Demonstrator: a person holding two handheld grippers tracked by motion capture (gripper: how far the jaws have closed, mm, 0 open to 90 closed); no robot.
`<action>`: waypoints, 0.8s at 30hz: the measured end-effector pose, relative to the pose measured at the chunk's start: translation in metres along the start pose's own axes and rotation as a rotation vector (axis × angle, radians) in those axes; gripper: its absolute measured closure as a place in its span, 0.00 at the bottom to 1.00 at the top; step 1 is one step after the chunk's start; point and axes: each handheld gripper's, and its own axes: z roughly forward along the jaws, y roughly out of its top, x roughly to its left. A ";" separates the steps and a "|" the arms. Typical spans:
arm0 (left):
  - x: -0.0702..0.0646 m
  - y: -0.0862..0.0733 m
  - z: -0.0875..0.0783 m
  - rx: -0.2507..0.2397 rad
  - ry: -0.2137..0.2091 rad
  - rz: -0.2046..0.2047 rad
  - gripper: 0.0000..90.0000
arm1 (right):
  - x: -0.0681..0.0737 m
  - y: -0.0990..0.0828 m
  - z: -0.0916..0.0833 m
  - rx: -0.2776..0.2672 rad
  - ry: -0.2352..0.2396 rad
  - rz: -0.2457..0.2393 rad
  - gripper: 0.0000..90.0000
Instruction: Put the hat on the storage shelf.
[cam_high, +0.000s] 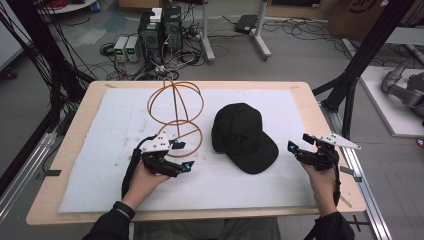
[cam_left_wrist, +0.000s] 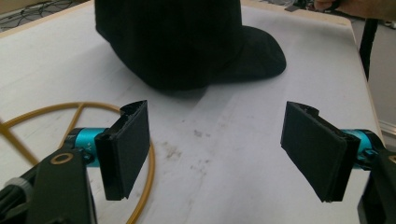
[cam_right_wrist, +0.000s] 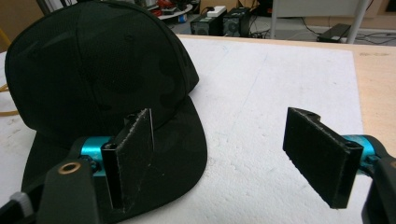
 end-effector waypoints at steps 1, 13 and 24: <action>-0.001 0.001 0.003 -0.004 -0.001 -0.001 0.27 | 0.000 0.000 0.000 -0.002 0.000 0.001 0.27; -0.016 0.014 0.043 -0.025 -0.020 -0.006 0.30 | -0.001 0.001 -0.002 -0.008 0.002 0.002 0.27; -0.018 0.034 0.078 -0.044 -0.045 -0.009 0.36 | -0.001 0.000 -0.002 -0.004 0.002 0.002 0.27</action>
